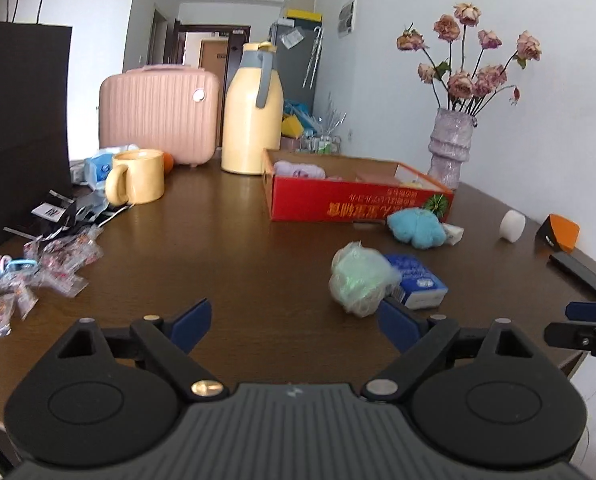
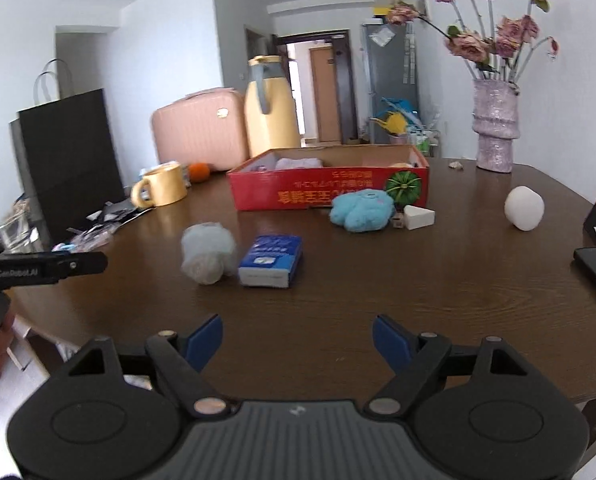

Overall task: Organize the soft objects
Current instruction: 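Withdraw the left tool from the box toward the blue plush, then grasp the blue fluffy plush monster with the left tool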

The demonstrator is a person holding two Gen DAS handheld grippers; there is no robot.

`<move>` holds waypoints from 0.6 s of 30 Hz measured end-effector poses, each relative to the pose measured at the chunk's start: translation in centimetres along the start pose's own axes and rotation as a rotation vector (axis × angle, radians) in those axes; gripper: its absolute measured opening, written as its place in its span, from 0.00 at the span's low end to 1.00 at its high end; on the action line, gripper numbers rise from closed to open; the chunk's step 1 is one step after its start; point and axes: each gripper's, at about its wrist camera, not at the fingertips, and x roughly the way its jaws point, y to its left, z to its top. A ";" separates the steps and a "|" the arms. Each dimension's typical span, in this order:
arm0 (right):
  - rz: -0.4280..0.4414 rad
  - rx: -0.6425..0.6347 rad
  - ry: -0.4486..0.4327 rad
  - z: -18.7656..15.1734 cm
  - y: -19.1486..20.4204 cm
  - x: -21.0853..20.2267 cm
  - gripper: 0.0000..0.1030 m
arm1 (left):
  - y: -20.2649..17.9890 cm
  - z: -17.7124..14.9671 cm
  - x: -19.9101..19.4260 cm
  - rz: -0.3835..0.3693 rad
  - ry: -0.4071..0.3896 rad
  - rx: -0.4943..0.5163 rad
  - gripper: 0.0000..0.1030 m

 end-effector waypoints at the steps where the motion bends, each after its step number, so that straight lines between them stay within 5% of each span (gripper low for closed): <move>1: -0.002 0.007 -0.002 0.1 0.1 0.3 0.79 | -0.1 0.1 0.2 0.002 -0.006 0.000 0.89; 16: -0.017 -0.014 0.024 2.9 0.4 8.9 0.78 | -3.5 2.3 6.7 -0.067 0.002 0.064 0.89; 18: -0.019 0.023 0.020 4.2 -1.3 10.2 0.71 | -3.6 3.8 7.7 -0.098 -0.012 0.073 0.79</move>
